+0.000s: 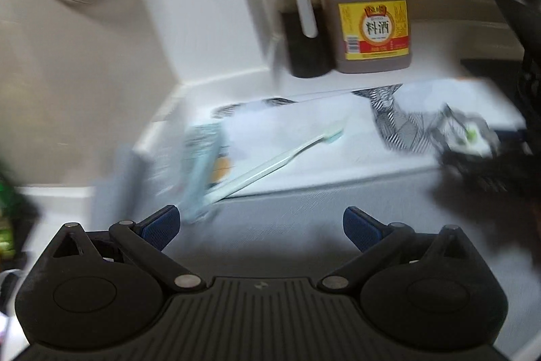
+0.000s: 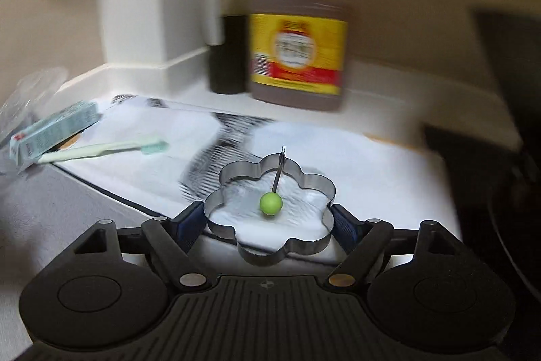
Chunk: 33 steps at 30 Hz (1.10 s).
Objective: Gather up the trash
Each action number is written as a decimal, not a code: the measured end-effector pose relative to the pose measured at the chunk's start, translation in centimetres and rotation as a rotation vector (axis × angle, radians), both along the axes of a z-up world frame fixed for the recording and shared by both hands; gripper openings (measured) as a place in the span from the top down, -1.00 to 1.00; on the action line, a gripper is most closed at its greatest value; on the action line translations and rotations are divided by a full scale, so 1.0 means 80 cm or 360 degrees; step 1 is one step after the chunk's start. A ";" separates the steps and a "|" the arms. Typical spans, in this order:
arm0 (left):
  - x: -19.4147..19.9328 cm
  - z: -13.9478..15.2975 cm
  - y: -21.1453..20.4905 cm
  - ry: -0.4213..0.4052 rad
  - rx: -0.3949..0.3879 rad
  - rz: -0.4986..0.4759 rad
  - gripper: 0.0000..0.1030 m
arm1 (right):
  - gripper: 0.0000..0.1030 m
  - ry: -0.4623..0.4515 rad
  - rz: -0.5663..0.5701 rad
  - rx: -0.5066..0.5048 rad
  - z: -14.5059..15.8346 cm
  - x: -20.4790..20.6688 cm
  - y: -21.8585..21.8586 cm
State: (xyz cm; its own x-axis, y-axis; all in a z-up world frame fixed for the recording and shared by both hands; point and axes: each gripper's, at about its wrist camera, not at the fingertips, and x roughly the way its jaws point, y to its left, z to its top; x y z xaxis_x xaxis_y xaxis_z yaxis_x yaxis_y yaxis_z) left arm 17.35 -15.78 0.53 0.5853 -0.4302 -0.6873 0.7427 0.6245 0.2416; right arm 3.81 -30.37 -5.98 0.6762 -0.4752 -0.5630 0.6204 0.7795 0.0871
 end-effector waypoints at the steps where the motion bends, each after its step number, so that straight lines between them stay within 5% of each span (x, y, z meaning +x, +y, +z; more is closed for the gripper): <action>1: 0.010 -0.005 -0.015 0.0050 -0.0002 -0.0017 -0.99 | -0.58 -0.0040 -0.0017 0.0048 0.000 -0.006 -0.007; 4: 0.029 -0.021 -0.061 0.0080 0.0047 -0.0113 -0.99 | -0.58 -0.0028 -0.0052 0.0014 0.000 -0.003 -0.007; 9: 0.045 -0.054 -0.114 -0.0074 0.0253 -0.0258 -1.00 | -0.59 0.0004 -0.0040 0.0001 -0.002 0.001 -0.005; 10: 0.051 -0.057 -0.116 -0.0077 0.0218 -0.0255 -1.00 | -0.59 0.0004 -0.0040 0.0004 -0.002 0.001 -0.005; 16: 0.102 -0.063 -0.109 0.0295 0.0048 -0.0080 -1.00 | -0.61 0.0027 -0.0031 -0.0007 -0.001 0.005 -0.006; 18: 0.105 -0.060 -0.100 0.0409 -0.0021 -0.0071 -0.75 | -0.61 0.0024 -0.0027 -0.0005 -0.001 0.005 -0.006; 20: 0.096 -0.052 -0.094 0.0431 -0.0049 -0.0099 0.04 | -0.61 0.0020 -0.0025 -0.0001 -0.001 0.004 -0.007; 24: 0.059 -0.043 -0.078 0.0432 -0.0038 -0.0148 0.67 | -0.59 0.0004 -0.0017 0.0004 0.000 0.002 -0.009; 33: 0.007 -0.038 -0.011 0.0581 -0.0147 0.0139 0.78 | -0.58 -0.0011 -0.0017 0.0008 0.000 0.001 -0.009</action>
State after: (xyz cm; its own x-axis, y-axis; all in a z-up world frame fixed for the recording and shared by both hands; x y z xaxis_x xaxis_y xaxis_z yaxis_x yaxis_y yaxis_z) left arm 17.93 -16.67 -2.52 0.3465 -0.4592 -0.8180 0.7124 0.6961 -0.0890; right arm 3.87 -31.07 -5.94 0.6749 -0.4797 -0.5607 0.6282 0.7722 0.0955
